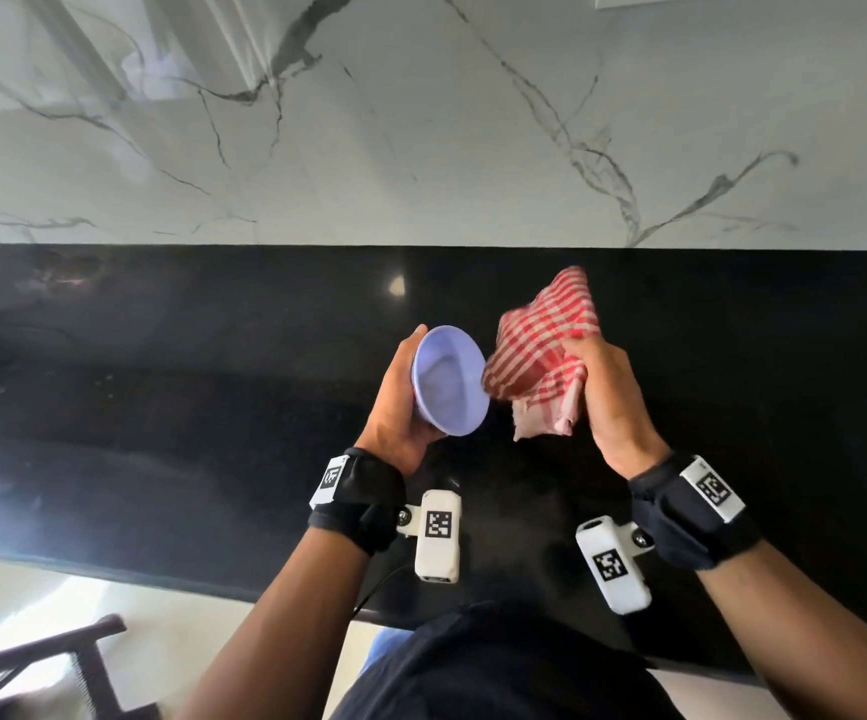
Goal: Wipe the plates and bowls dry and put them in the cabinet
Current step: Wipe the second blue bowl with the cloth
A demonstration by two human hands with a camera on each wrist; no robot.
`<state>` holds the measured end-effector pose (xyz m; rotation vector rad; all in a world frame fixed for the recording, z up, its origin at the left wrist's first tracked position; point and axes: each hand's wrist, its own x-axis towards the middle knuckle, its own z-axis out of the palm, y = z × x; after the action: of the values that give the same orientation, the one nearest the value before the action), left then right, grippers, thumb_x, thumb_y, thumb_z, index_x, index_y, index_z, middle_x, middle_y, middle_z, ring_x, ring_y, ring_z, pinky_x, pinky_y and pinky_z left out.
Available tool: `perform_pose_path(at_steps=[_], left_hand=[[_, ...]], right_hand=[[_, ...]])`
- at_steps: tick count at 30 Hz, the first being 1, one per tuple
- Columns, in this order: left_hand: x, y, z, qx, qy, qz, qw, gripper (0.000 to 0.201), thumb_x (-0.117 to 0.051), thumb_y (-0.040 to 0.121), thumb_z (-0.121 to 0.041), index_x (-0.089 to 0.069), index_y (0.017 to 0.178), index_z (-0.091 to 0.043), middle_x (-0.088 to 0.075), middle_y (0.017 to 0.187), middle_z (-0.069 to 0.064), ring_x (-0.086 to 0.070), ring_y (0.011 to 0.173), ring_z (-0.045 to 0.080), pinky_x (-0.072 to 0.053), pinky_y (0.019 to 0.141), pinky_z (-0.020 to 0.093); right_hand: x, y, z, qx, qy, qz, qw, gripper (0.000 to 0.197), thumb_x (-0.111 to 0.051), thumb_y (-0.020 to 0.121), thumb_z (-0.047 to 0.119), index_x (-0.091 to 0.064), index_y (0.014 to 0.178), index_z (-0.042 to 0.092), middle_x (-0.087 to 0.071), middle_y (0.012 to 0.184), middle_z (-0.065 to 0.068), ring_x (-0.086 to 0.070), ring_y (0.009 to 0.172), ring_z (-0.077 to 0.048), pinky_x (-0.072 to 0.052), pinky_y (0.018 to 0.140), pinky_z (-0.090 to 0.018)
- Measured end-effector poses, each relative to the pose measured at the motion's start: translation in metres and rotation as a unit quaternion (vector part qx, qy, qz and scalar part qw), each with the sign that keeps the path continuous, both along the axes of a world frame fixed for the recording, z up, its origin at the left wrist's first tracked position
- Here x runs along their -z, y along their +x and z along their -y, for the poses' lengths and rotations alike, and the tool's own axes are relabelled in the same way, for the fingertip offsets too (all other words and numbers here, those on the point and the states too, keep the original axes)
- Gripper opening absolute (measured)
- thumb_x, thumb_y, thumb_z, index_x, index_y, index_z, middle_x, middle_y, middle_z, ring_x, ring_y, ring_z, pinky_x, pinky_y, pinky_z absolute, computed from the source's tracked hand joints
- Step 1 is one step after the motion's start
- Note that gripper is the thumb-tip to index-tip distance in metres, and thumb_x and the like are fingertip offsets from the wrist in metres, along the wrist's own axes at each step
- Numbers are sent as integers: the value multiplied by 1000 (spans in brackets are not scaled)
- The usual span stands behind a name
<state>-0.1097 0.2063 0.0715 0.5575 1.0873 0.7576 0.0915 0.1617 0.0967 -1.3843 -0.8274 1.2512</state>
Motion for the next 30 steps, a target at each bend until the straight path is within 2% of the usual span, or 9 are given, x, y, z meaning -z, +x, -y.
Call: perform_pose_path(at_steps=[2, 4, 6, 10, 18, 21, 25, 28, 30], left_hand=[[0, 0, 1, 2, -14, -22, 1000, 53, -52, 96, -69, -71, 112, -23, -73, 105, 5, -70, 93, 27, -55, 68, 36], [0, 1, 1, 7, -30, -33, 999, 60, -52, 93, -74, -71, 118, -24, -74, 108, 4, -70, 93, 27, -56, 63, 34], [-2, 5, 1, 30, -30, -33, 999, 70, -52, 90, -79, -71, 128, -24, -76, 119, 2, -72, 106, 28, -61, 78, 40], [-7, 10, 3, 36, -34, -31, 998, 71, -44, 94, -80, -75, 120, -21, -77, 118, 7, -74, 104, 26, -60, 87, 45], [-8, 6, 0, 45, -45, -64, 996, 80, -37, 94, -82, -71, 131, -20, -76, 125, 7, -73, 109, 27, -62, 79, 42], [-7, 6, -3, 30, -23, -75, 996, 71, -34, 100, -72, -74, 121, -17, -79, 114, 8, -76, 93, 23, -63, 70, 38], [-5, 11, -6, 20, 13, -117, 993, 73, -42, 98, -73, -71, 125, -12, -79, 106, 15, -78, 85, 26, -63, 65, 38], [3, 15, -3, -32, 82, -170, 981, 58, -55, 95, -68, -68, 122, -19, -76, 115, 14, -77, 98, 27, -64, 86, 45], [9, 17, 0, -51, 168, -201, 964, 43, -57, 96, -60, -67, 117, -24, -73, 117, 9, -73, 108, 25, -58, 100, 48]], right_hand=[[-7, 1, 3, -24, 55, 75, 995, 44, -45, 101, 25, -56, 96, -18, -58, 81, -45, -58, 74, -60, -50, 59, -34], [-10, -2, 4, -77, 144, 189, 968, 23, -47, 98, 28, -61, 95, 10, -67, 69, -10, -67, 59, -32, -53, 64, -33], [-4, -5, 0, -167, 250, 343, 890, 23, -49, 102, 21, -62, 120, 27, -69, 110, 14, -68, 93, 1, -52, 85, -23], [34, -9, -19, -315, 307, 513, 738, 59, -42, 98, 23, -37, 156, 13, -37, 162, -2, -31, 151, -12, -23, 125, -35], [45, -10, -27, -392, 255, 588, 659, 61, -24, 103, 43, -29, 158, 19, -31, 163, 1, -19, 154, -8, -5, 128, -40], [37, -15, -24, -392, 243, 558, 690, 54, -26, 104, 38, -49, 150, 20, -58, 145, 5, -36, 146, -6, -5, 128, -39], [23, -25, -6, -412, 68, 312, 854, 56, -34, 102, 46, -70, 113, 4, -74, 63, 1, -68, 98, -4, -40, 109, -32], [24, -37, -5, -302, -55, 61, 950, 55, -49, 76, 51, -64, 73, -2, -69, 69, -16, -65, 72, -28, -49, 86, -39], [24, -41, -4, -190, -108, -121, 968, 50, -61, 67, 41, -64, 91, -2, -64, 89, -22, -61, 83, -32, -48, 88, -43]])
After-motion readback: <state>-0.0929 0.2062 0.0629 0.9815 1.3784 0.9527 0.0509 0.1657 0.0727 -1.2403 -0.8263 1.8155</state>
